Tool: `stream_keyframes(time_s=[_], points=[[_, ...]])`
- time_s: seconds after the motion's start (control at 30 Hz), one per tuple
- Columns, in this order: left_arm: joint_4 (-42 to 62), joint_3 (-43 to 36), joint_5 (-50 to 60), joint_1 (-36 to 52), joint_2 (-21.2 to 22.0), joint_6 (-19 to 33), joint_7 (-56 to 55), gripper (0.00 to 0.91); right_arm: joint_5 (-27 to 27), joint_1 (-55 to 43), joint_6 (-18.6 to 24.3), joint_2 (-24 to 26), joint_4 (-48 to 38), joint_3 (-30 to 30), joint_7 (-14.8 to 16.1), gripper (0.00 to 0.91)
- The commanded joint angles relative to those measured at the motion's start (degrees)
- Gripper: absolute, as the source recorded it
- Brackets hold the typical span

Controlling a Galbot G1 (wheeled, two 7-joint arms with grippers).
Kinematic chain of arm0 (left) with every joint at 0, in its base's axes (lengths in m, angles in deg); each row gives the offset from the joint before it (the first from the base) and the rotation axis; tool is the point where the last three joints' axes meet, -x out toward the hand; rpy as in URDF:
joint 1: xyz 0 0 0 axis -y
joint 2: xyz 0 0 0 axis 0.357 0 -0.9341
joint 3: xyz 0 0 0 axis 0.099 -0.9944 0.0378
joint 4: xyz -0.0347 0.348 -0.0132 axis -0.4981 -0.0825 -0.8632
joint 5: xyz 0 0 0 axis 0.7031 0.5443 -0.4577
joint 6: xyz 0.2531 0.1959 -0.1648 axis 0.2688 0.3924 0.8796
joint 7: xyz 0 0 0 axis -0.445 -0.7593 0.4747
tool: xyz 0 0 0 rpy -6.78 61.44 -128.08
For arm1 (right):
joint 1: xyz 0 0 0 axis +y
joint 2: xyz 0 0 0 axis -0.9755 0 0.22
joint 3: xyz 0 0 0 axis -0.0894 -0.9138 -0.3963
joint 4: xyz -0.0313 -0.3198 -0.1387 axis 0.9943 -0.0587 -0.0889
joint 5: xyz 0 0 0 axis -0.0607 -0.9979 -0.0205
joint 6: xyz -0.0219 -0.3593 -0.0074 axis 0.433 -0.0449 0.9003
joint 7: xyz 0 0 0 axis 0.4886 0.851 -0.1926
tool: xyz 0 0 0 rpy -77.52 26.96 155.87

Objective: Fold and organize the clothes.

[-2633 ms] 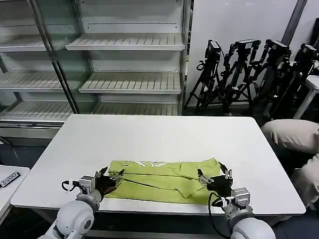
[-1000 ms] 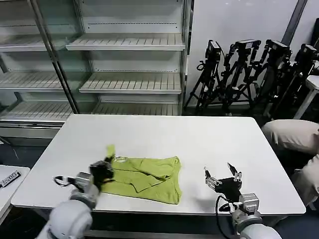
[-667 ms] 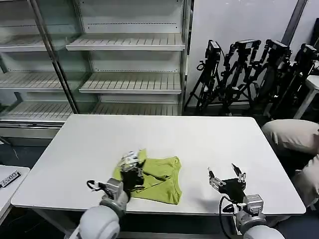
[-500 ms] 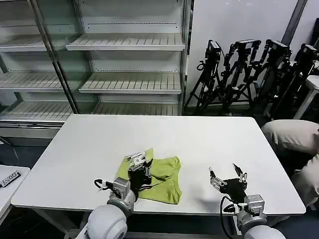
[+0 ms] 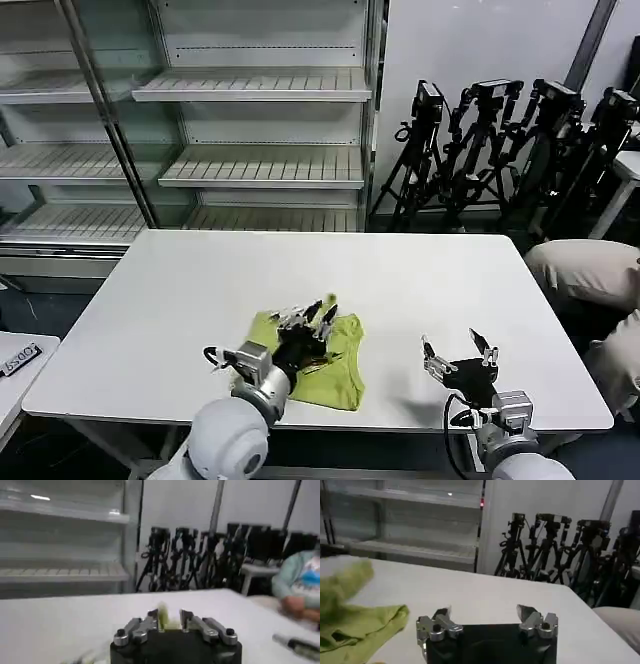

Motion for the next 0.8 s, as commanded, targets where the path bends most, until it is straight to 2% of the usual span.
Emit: stream_keyframes(time_s=[0.03,0.07,0.23,0.4,0.7,0.73,0.77,0.8], points=[[-0.8,17.9,-11.7,-3.3,-7.3,0.0,-1.6,0.907,0.0,-0.2,0.3,0.0,-0.9,-0.3,0.2,0.907],[0.8,19.6,-9.5,-3.9,-8.2,-1.5,-2.0,0.907,0.0,-0.3,0.3,0.0,-1.0,-0.5,0.2,0.907],[5.9,20.7,-6.1,-9.2,-10.9,-1.6,-2.1,0.907,0.0,-0.9,0.4,0.2,-1.2,-1.1,0.2,0.907],[7.5,16.4,-1.7,-11.2,-9.3,-1.7,-1.6,0.907,0.0,-1.2,0.2,0.3,-1.0,-1.5,0.1,0.907],[10.1,10.2,-2.0,-8.3,-6.5,-1.7,-1.6,0.907,0.0,-0.3,0.3,0.3,-0.4,-0.6,0.0,0.907],[10.6,10.1,-1.9,-8.2,-6.3,-1.7,-1.6,0.504,0.0,-0.4,0.3,0.3,-0.4,-0.5,0.0,0.907],[11.0,9.5,-1.0,-8.0,-6.2,-1.7,-1.9,0.01,0.0,-0.4,0.3,0.3,-0.4,-0.4,0.0,0.907],[11.3,9.3,-0.9,-7.9,-6.1,-1.7,-2.0,0.01,0.0,-0.4,0.2,0.3,-0.4,-0.3,0.0,0.907]])
